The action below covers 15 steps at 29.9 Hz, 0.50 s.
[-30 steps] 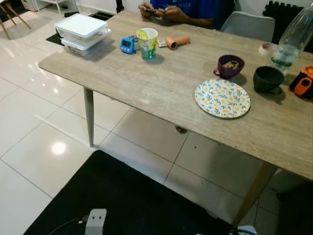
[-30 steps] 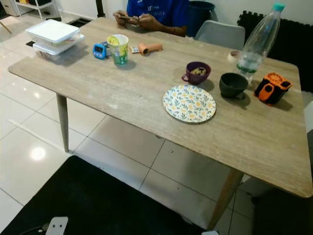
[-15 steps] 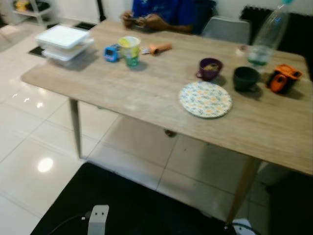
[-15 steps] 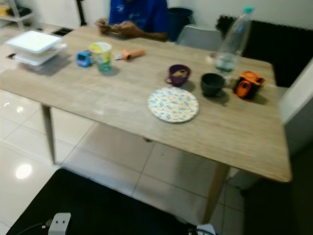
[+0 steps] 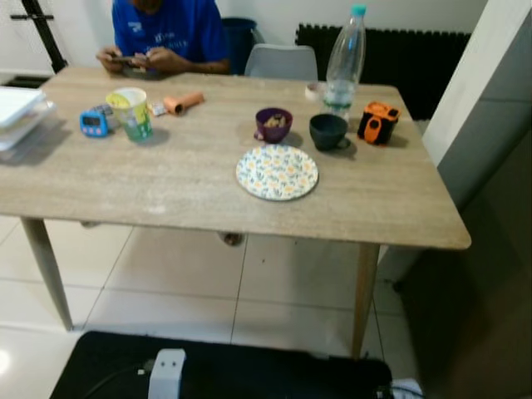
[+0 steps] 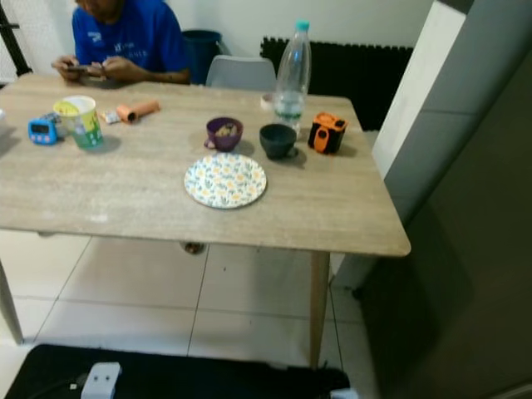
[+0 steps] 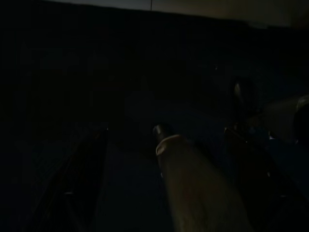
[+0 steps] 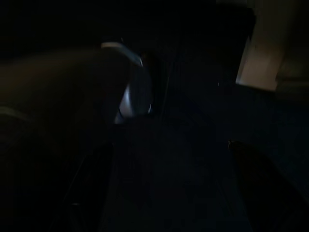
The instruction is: Restocking fridge
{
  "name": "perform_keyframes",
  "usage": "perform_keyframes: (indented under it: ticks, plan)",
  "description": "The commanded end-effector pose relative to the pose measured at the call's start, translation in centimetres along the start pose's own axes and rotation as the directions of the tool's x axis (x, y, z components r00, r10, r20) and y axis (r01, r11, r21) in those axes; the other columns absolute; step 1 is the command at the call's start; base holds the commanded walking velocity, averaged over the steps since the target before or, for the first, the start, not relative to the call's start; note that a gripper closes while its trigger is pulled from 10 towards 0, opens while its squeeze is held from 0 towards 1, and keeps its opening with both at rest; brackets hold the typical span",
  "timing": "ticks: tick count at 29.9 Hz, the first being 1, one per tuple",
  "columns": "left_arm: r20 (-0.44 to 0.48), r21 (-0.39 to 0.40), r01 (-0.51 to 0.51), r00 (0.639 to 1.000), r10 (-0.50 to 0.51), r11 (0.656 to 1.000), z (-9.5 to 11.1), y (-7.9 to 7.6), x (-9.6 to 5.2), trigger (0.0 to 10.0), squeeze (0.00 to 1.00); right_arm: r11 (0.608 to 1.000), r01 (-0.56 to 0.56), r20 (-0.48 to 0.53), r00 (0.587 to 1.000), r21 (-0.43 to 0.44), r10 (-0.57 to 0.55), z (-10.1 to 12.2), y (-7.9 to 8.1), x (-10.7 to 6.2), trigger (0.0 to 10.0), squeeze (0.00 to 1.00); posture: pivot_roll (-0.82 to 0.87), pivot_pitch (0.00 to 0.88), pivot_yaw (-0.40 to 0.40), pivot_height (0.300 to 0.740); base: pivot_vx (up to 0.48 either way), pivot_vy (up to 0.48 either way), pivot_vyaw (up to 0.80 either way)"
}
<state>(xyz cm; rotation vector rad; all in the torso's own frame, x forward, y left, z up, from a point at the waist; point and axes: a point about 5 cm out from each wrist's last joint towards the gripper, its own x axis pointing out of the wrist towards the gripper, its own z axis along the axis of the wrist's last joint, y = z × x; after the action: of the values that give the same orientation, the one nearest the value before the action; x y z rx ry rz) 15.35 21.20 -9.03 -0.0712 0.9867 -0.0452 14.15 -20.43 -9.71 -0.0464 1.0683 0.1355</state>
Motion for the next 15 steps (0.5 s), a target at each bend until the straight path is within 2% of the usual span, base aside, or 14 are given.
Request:
perform_keyframes:
  ticks: [1, 8, 12, 15]
  plan:
    - [-0.02, 0.001, 0.009, 1.0, -0.009, 1.0, -0.6, -0.5, 0.0, 10.0, 0.0, 1.0, -0.019, -0.005, 1.0, -0.016, 0.019, -0.3, 0.4, 0.0, 10.0, 0.0, -0.05, 0.086, 0.017, 0.74, 0.0, 0.0, 0.0]
    - [-0.029, 0.0, 0.003, 1.0, -0.003, 1.0, -1.2, -0.3, -0.2, 10.0, 0.0, 1.0, -0.003, -0.004, 1.0, 0.025, 0.004, -0.5, 0.0, -0.1, 10.0, 0.0, -0.04, 0.076, 0.011, 0.74, 0.0, 0.0, 0.0]
    - [-0.034, 0.006, -0.014, 0.999, 0.014, 1.0, -1.4, 0.1, -0.3, 10.0, 0.0, 0.999, 0.012, -0.034, 0.999, 0.041, -0.01, -1.1, -0.4, -0.3, 10.0, 0.0, -0.04, 0.066, 0.009, 0.74, 0.0, 0.0, -0.8]
    - [-0.037, 0.011, -0.018, 0.999, 0.018, 1.0, -1.5, 0.2, -0.4, 10.0, 0.0, 0.999, 0.023, -0.018, 1.0, 0.047, -0.022, -0.9, -0.7, -0.3, 10.0, 0.0, -0.04, 0.061, 0.011, 0.74, 0.0, 0.0, -0.8]
